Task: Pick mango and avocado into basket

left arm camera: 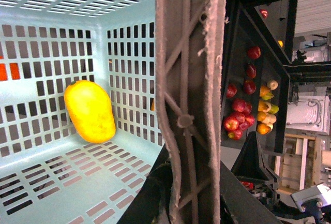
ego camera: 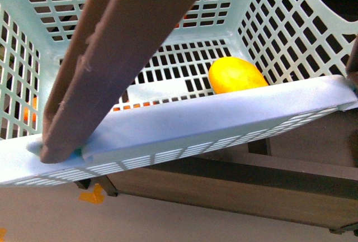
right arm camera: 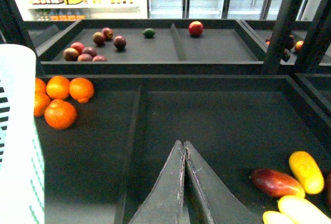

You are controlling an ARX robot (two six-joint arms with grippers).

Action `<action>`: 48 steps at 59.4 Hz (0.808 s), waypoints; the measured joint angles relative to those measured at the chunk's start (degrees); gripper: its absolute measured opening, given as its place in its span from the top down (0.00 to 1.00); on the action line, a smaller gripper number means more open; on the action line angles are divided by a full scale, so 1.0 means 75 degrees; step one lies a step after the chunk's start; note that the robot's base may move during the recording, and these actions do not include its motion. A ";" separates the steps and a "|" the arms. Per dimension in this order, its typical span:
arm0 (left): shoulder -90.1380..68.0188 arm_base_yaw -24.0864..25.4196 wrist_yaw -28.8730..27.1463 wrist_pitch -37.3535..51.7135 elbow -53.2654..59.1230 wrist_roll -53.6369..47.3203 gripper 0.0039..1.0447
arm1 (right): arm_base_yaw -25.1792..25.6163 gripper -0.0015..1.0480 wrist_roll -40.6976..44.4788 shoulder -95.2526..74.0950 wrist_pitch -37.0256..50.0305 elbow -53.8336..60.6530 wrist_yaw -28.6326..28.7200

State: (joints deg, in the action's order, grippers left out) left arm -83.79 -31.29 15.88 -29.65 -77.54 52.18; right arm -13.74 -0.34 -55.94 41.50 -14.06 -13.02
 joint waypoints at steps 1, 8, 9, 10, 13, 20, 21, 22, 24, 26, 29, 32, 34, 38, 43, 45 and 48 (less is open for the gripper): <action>0.0000 0.0000 -0.0003 0.0000 0.0000 0.0000 0.93 | 0.0064 0.98 0.0003 0.0093 -0.0015 0.0082 0.0058; 0.0000 0.0000 -0.0035 0.0000 0.0000 0.0003 0.93 | 0.0358 0.98 0.0000 0.0554 -0.0134 0.0446 0.0297; 0.0000 0.0000 -0.0035 0.0000 0.0000 0.0003 0.93 | 0.0399 0.98 0.0003 0.0641 -0.0163 0.0507 0.0335; 0.0000 0.0000 -0.0035 0.0000 0.0000 0.0000 0.93 | 0.0434 0.96 0.0012 0.0705 -0.0181 0.0562 0.0353; 0.0000 0.0000 -0.0032 0.0000 0.0000 0.0003 0.93 | 0.0466 0.90 0.0009 0.0787 -0.0192 0.0621 0.0370; 0.0000 0.0000 -0.0020 0.0000 0.0000 0.0000 0.93 | 0.0490 0.72 0.0012 0.0822 -0.0192 0.0629 0.0408; 0.0000 0.0000 -0.0012 0.0000 0.0000 0.0000 0.93 | 0.0490 0.68 0.0012 0.0822 -0.0192 0.0629 0.0411; 0.0000 0.0000 -0.0009 0.0000 0.0000 0.0000 0.93 | 0.0490 0.67 0.0012 0.0822 -0.0192 0.0629 0.0414; 0.0000 0.0000 -0.0006 0.0003 0.0000 0.0003 0.93 | 0.0490 0.62 0.0009 0.0822 -0.0192 0.0629 0.0425; 0.0000 0.0000 -0.0006 0.0000 0.0000 0.0000 0.93 | 0.0490 0.55 0.0012 0.0825 -0.0192 0.0629 0.0425; 0.0000 0.0000 -0.0009 0.0000 0.0000 0.0000 0.93 | 0.0493 0.45 0.0012 0.0825 -0.0192 0.0629 0.0423; 0.0000 0.0000 -0.0012 0.0000 0.0000 0.0000 0.93 | 0.0493 0.37 0.0009 0.0825 -0.0192 0.0629 0.0423; 0.0000 0.0000 -0.0015 0.0000 0.0000 0.0000 0.93 | 0.0493 0.32 0.0012 0.0825 -0.0192 0.0629 0.0423; 0.0000 0.0000 -0.0017 0.0003 0.0000 0.0000 0.93 | 0.0493 0.22 0.0012 0.0825 -0.0192 0.0629 0.0425; 0.0000 0.0000 -0.0020 0.0000 0.0000 0.0000 0.93 | 0.0493 0.10 0.0012 0.0825 -0.0192 0.0629 0.0425; 0.0000 0.0000 -0.0020 0.0000 0.0000 0.0000 0.93 | 0.0493 0.07 0.0009 0.0825 -0.0192 0.0629 0.0425; 0.0000 0.0000 -0.0020 0.0000 0.0000 0.0000 0.93 | 0.0493 0.08 0.0012 0.0825 -0.0192 0.0629 0.0423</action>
State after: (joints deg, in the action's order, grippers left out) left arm -83.79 -31.29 15.73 -29.65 -77.54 52.18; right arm -10.04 -0.25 -49.76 40.05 -9.34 -9.85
